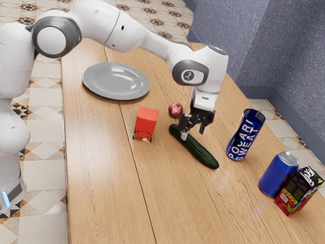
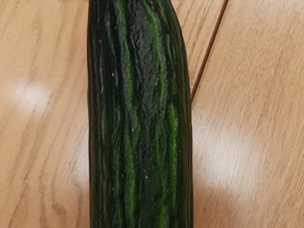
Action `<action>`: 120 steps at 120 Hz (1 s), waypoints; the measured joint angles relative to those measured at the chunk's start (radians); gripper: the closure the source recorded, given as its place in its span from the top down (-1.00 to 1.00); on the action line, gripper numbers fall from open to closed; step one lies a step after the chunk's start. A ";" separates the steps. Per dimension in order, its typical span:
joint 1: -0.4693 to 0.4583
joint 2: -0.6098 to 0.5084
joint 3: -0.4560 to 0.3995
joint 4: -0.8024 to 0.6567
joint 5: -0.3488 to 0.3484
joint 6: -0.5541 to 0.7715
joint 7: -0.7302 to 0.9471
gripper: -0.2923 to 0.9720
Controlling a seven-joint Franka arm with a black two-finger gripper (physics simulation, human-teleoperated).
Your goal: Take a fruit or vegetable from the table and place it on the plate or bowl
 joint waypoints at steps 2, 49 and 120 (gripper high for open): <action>-0.003 0.005 0.000 0.000 0.000 0.003 0.004 0.54; -0.011 0.069 0.012 -0.002 0.001 0.045 0.048 0.45; -0.208 -0.407 0.431 -0.134 -0.007 0.016 -0.028 -0.18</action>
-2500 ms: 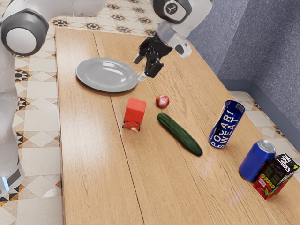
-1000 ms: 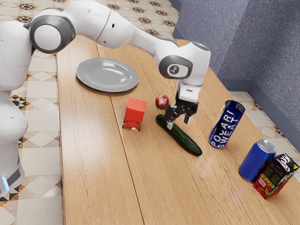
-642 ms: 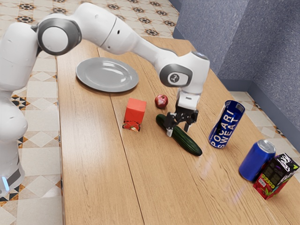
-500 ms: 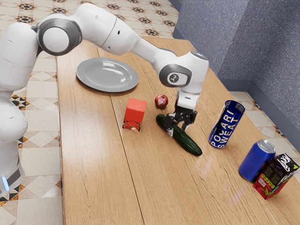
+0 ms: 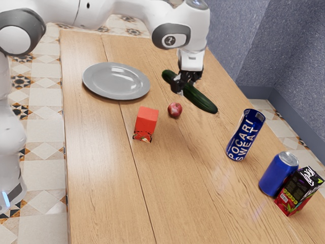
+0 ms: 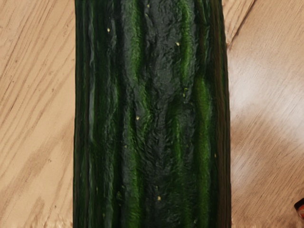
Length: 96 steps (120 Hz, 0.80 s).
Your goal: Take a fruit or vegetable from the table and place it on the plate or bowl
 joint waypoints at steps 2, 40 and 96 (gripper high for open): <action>-0.026 -0.010 0.052 -0.010 -0.002 -0.004 -0.003 -0.18; -0.051 -0.061 0.488 -0.119 -0.020 -0.032 -0.021 -0.20; 0.092 0.016 0.495 -0.149 -0.108 0.025 0.023 0.09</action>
